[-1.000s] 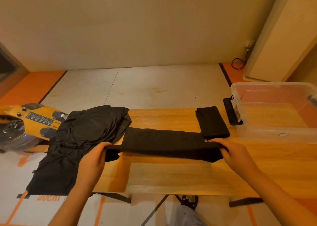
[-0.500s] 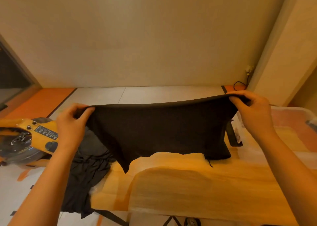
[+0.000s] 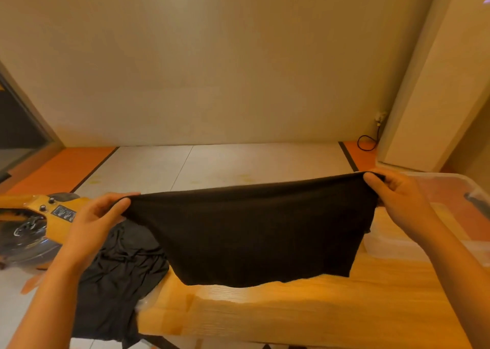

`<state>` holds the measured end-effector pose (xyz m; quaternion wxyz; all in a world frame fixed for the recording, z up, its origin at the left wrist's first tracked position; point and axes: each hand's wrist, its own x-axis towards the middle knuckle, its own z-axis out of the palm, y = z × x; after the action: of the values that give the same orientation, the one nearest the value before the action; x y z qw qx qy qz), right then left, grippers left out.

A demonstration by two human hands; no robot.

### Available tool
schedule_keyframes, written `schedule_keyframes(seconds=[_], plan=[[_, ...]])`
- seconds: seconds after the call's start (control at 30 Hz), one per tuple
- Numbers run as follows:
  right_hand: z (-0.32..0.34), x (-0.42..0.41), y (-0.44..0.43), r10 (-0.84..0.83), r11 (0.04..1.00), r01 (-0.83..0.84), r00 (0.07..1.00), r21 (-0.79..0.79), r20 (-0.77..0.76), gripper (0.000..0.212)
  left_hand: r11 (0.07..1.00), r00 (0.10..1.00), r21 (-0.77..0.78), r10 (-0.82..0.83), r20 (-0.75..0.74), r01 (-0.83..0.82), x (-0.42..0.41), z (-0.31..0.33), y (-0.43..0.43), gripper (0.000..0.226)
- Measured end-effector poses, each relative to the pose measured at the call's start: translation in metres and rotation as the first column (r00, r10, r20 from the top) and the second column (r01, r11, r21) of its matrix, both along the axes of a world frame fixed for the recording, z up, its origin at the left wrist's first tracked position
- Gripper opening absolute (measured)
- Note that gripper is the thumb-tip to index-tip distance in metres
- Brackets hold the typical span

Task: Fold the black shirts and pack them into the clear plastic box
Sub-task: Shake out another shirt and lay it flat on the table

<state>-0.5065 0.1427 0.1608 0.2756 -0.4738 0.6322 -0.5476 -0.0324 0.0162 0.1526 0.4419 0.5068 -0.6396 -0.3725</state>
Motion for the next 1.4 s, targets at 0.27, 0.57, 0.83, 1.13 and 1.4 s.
schedule_keyframes(seconds=[0.27, 0.57, 0.83, 1.13, 1.4], plan=[[-0.016, -0.002, 0.015, 0.269, 0.934, -0.292, 0.954, 0.207, 0.132, 0.091, 0.979, 0.984, 0.137, 0.161, -0.079, -0.150, 0.020, -0.027, 0.009, 0.022], [-0.059, -0.002, -0.042, 0.070, 0.926, -0.141, 0.976, 0.351, 0.207, 0.023, 0.986, 0.815, -0.132, 0.162, 0.557, -0.105, -0.039, -0.032, -0.093, 0.012], [-0.166, -0.019, -0.079, -0.089, 0.808, 0.110, 0.994, 0.579, -0.064, 0.019, 0.978, 0.561, 0.062, 0.061, 0.826, -0.198, -0.132, -0.133, -0.151, 0.019], [-0.171, -0.005, -0.068, -0.025, 0.887, 0.092, 0.988, 0.452, -0.151, 0.016, 0.923, 0.857, 0.229, 0.166, 0.488, -0.310, -0.129, -0.183, -0.126, 0.015], [-0.087, 0.040, -0.054, 0.199, 0.891, -0.234, 0.971, 0.390, 0.130, 0.017, 0.891, 0.909, 0.210, 0.417, -0.023, -0.403, -0.080, -0.149, -0.140, 0.015]])
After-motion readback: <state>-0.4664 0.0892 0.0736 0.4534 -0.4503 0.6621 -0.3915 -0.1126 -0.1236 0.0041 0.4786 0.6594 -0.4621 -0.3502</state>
